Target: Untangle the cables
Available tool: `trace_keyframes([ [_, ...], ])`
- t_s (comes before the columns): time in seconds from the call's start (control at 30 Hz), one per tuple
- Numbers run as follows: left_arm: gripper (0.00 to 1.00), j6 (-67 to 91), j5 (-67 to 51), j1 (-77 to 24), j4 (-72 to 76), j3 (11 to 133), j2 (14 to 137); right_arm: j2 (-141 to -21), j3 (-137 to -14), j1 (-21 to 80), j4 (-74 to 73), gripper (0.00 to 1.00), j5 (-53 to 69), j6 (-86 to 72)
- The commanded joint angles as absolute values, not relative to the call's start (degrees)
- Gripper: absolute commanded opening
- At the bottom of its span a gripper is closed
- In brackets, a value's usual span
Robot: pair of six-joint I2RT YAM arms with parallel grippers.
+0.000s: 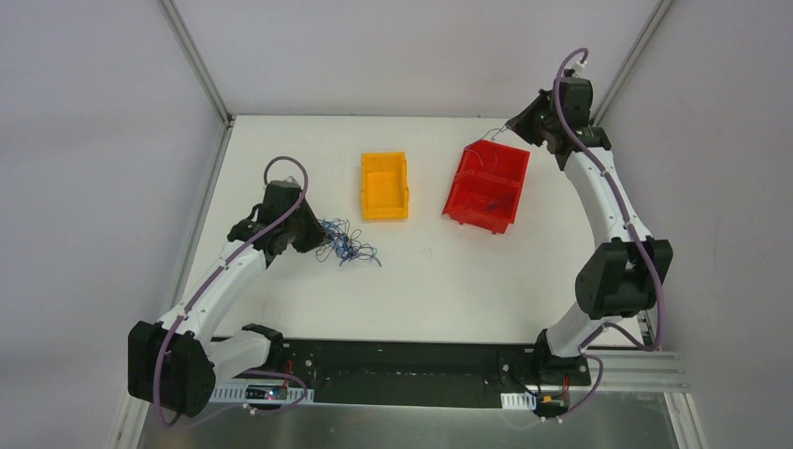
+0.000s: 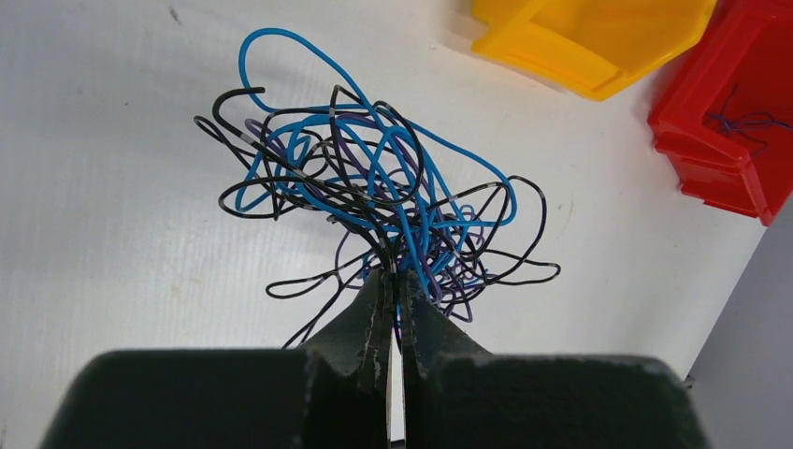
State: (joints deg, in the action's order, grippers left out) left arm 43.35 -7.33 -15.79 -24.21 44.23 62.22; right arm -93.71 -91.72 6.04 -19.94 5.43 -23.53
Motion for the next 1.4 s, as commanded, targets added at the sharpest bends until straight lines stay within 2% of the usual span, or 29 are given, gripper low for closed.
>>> trace_keyframes([
  [0.0, 0.0, 42.5, -9.2, -16.4, -22.5, 48.3, 62.9, -95.4, -93.7, 5.1, -19.0, 0.0, 6.3, -25.5],
  [0.47, 0.0, 40.5, -9.7, -16.4, -22.4, 48.7, 64.1, -109.1, -94.6, 3.2, -21.5, 0.0, -1.9, -20.7],
  [0.67, 0.0, 40.2, -11.5, -16.6, -21.5, 48.3, 64.6, -123.5, -109.6, 5.7, -31.9, 0.0, -4.7, -16.1],
  [0.93, 0.0, 38.8, -12.3, -16.9, -19.6, 48.0, 64.3, -127.0, -110.2, 6.2, -32.7, 0.01, -4.1, -15.0],
  [1.07, 0.0, 38.8, -13.8, -17.1, -18.1, 48.1, 64.7, -122.8, -108.8, 6.2, -32.2, 0.1, -1.4, -13.6],
  [1.23, 0.0, 39.6, -15.6, -17.1, -16.6, 48.2, 66.1, -113.5, -107.2, 6.7, -30.9, 0.28, 2.5, -14.1],
  [1.37, 0.0, 40.3, -17.5, -17.3, -15.4, 48.7, 67.7, -109.2, -108.1, 7.5, -33.7, 0.39, 4.6, -13.3],
])
